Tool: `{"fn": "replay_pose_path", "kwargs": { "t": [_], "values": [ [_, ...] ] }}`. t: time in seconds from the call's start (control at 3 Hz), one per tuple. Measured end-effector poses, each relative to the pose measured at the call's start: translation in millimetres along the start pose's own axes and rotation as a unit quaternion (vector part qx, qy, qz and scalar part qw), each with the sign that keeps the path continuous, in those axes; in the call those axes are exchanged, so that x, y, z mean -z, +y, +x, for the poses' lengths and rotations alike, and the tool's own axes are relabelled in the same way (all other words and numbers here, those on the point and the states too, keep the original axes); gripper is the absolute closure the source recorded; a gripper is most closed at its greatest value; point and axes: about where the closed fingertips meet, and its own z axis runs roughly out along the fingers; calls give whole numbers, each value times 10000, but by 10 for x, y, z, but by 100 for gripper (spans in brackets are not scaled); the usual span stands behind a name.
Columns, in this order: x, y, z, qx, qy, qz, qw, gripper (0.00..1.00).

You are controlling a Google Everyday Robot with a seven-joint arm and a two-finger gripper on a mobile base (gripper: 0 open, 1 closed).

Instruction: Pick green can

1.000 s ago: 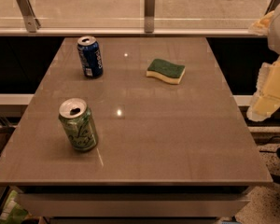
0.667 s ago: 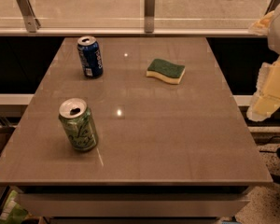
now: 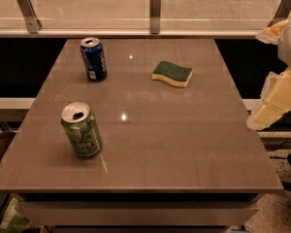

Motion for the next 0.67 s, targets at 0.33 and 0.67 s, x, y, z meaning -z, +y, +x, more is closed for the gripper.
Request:
{"fn": "replay_pose_path", "kwargs": {
  "t": [0.33,0.67],
  "values": [
    [-67,95,-40,-50,-630,-35,9980,0],
    [-114,237,-122,90,-1343,-209,9907,0]
  ]
}}
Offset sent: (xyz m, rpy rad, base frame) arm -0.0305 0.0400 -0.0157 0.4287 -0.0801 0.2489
